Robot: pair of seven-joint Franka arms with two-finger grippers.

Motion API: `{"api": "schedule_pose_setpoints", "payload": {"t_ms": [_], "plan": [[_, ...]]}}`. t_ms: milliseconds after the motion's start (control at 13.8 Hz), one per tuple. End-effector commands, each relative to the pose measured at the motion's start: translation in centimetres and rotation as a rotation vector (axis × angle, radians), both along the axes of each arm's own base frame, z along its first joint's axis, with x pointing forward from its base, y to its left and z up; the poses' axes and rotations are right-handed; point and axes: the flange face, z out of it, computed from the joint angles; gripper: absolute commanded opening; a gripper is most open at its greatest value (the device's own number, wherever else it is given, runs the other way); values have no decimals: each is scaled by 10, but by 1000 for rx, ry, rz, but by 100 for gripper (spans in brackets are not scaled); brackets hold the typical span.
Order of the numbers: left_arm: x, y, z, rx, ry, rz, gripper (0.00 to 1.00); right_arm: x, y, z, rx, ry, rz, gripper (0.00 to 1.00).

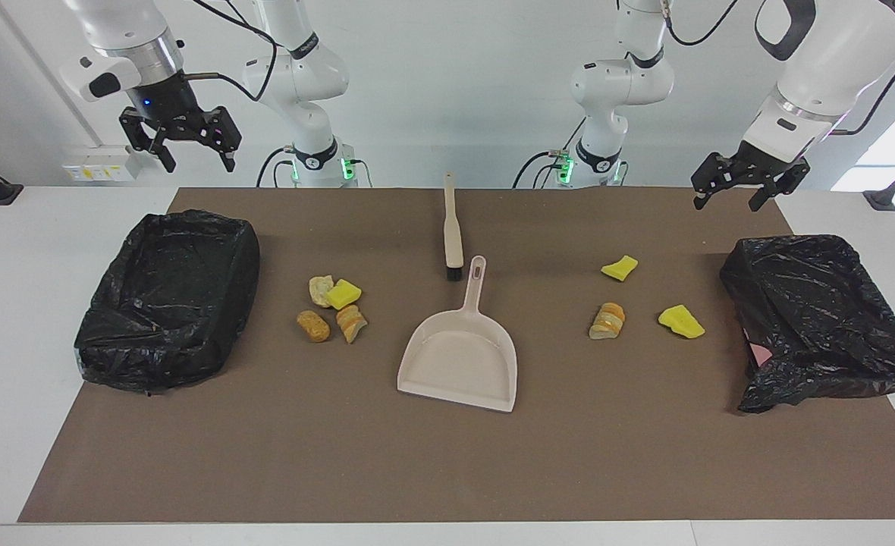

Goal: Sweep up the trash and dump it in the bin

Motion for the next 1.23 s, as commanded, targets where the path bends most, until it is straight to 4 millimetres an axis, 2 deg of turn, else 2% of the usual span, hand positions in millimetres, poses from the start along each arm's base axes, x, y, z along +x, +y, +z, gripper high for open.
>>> {"api": "schedule_pose_setpoints", "payload": {"t_ms": [0, 361, 578, 794, 1155], "plan": [[-5, 3, 5, 13, -5, -5, 100, -8, -5, 0, 9, 8, 20, 100], [-2, 10, 5, 14, -18, -3, 100, -8, -4, 0, 9, 8, 22, 100], [-7, -11, -2, 13, -4, -38, 100, -8, -5, -1, 9, 12, 20, 100], [-22, -50, -39, 3, 64, -109, 100, -9, -5, -2, 10, 15, 20, 100], [-66, -139, -110, 1, 36, -277, 100, -9, -5, -2, 10, 15, 20, 100]]}}
